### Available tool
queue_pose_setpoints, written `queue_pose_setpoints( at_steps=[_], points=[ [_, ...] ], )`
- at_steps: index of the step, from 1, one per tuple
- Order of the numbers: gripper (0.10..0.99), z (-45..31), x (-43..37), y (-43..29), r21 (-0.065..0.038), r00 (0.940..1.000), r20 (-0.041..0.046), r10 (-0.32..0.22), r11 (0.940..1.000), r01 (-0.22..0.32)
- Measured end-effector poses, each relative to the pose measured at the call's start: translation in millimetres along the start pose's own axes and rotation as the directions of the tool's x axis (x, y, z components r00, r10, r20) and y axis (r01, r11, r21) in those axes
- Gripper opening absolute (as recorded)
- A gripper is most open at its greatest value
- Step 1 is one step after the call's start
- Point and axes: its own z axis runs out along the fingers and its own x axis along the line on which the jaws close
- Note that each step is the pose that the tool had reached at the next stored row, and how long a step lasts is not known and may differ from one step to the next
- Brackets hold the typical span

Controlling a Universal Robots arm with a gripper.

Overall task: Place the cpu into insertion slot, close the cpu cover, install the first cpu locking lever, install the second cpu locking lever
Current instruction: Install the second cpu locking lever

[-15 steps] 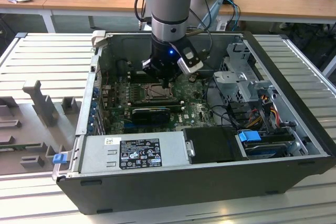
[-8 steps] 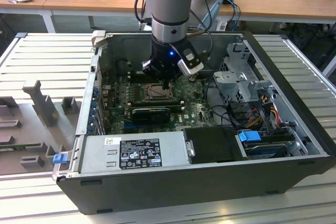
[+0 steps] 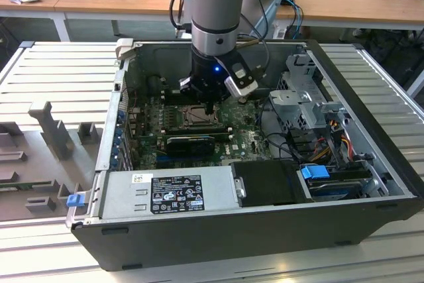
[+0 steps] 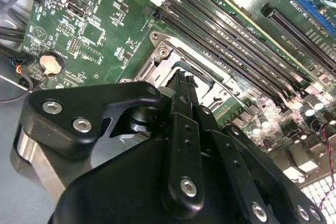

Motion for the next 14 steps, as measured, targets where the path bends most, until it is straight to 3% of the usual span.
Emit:
queue_pose_setpoints(
  at_steps=[2, 7, 10, 14],
  points=[
    [0.106, -2.7, 0.0, 0.0, -0.005, 1.0000, 0.0004, 0.000, 1.0000, 0.000],
    [0.106, -4.1, 0.0, -1.5, -0.005, 1.0000, 0.0004, 0.000, 1.0000, 0.000],
    [0.106, -4.6, 1.2, -8.9, -0.005, 1.0000, 0.0006, 0.000, 1.0000, 0.000],
    [0.106, -3.9, 7.9, -12.0, -0.005, 1.0000, -0.0011, 0.000, 1.0000, 0.000]
  ],
)
